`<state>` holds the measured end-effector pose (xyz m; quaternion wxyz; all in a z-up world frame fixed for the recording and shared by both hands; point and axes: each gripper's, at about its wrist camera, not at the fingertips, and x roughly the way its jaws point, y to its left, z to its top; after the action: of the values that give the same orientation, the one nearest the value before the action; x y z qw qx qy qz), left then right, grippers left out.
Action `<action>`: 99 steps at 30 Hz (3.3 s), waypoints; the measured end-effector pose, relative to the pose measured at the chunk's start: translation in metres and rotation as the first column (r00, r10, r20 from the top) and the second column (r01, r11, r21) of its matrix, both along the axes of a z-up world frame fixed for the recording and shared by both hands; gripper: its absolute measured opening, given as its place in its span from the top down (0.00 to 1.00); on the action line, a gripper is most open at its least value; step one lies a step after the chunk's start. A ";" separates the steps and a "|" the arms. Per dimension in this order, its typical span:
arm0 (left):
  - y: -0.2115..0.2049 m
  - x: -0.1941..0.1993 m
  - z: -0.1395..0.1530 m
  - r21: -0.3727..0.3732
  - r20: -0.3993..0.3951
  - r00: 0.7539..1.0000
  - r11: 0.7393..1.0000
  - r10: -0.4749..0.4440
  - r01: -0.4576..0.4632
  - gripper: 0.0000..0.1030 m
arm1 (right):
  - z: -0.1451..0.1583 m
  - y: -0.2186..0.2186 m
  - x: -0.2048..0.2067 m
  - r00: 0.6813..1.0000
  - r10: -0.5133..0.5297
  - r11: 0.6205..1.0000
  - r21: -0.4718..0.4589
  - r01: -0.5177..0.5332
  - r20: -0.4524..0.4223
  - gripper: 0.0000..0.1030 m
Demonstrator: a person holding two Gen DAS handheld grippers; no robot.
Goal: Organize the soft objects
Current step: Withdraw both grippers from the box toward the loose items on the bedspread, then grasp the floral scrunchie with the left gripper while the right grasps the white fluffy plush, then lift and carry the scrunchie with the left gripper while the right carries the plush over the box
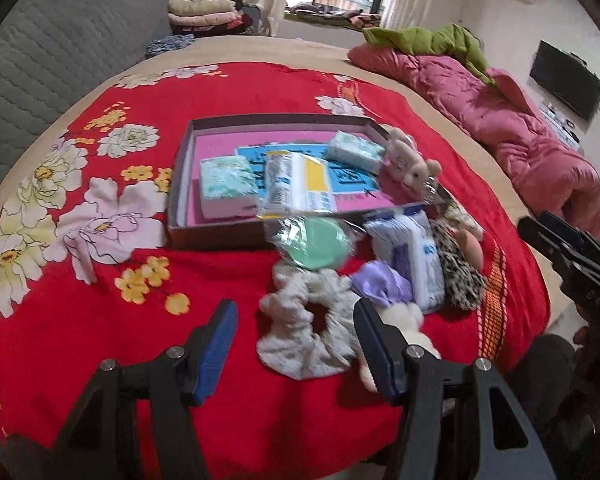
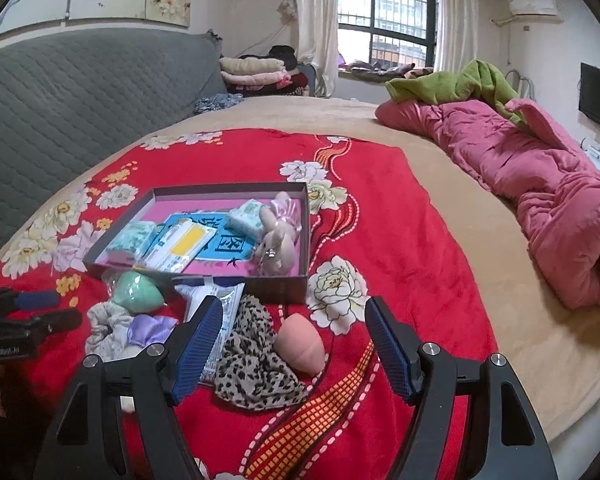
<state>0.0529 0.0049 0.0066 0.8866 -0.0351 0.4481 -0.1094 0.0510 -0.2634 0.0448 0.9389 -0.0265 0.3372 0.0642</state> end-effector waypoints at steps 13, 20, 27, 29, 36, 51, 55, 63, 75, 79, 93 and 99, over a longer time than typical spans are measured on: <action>-0.020 -0.017 -0.010 0.002 -0.049 0.997 0.999 -0.051 0.051 0.42 | -0.004 0.001 -0.010 1.000 0.018 1.000 0.023 -0.018 -0.003 0.27; -0.011 -0.014 -0.018 0.006 -0.075 0.997 1.000 -0.025 0.025 0.42 | -0.008 0.021 -0.022 0.995 0.092 0.995 0.052 -0.090 -0.032 0.27; 0.004 -0.005 -0.026 -0.016 -0.099 0.995 1.000 0.010 -0.012 0.42 | -0.018 0.055 -0.034 0.979 0.193 0.981 0.051 -0.189 -0.067 0.27; 0.009 -0.002 -0.028 -0.025 -0.103 0.994 0.999 0.022 -0.025 0.42 | -0.022 0.063 -0.036 0.974 0.213 0.977 0.052 -0.209 -0.080 0.27; 0.014 0.010 -0.039 -0.035 -0.125 0.991 0.999 0.037 -0.041 0.42 | -0.035 0.083 -0.040 0.959 0.262 0.965 0.037 -0.259 -0.113 0.27; 0.014 0.035 -0.053 -0.068 -0.137 0.990 0.997 0.031 -0.041 0.67 | -0.058 0.108 -0.033 0.942 0.299 0.954 0.024 -0.298 -0.155 0.27; 0.014 0.039 -0.054 -0.092 -0.143 0.990 0.995 0.017 -0.030 0.80 | -0.067 0.117 -0.029 0.938 0.301 0.953 0.020 -0.303 -0.172 0.27; 0.016 0.047 -0.059 -0.133 -0.162 0.987 0.991 0.011 -0.033 0.84 | -0.078 0.133 -0.022 0.937 0.305 0.951 -0.006 -0.310 -0.169 0.27; 0.019 0.049 -0.059 -0.165 -0.161 0.987 0.986 0.008 -0.034 0.86 | -0.082 0.129 -0.013 0.941 0.310 0.950 0.005 -0.312 -0.139 0.48; 0.018 0.046 -0.054 -0.149 -0.135 0.991 0.989 -0.002 -0.018 0.87 | -0.078 0.122 -0.015 0.939 0.316 0.949 0.026 -0.316 -0.138 0.49; 0.018 0.018 -0.003 -0.195 0.097 0.994 0.979 -0.041 0.060 0.88 | -0.044 0.102 -0.032 0.947 0.318 0.948 0.045 -0.316 -0.042 0.50; 0.021 0.014 0.007 -0.178 0.138 0.990 0.982 -0.030 0.055 0.88 | -0.031 0.100 -0.038 0.950 0.313 0.950 0.011 -0.313 0.008 0.50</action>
<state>0.0669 0.0254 0.0132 0.9054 -0.0987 0.3758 -0.1709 0.0127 -0.1632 0.0137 0.9179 -0.0741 0.3257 0.2143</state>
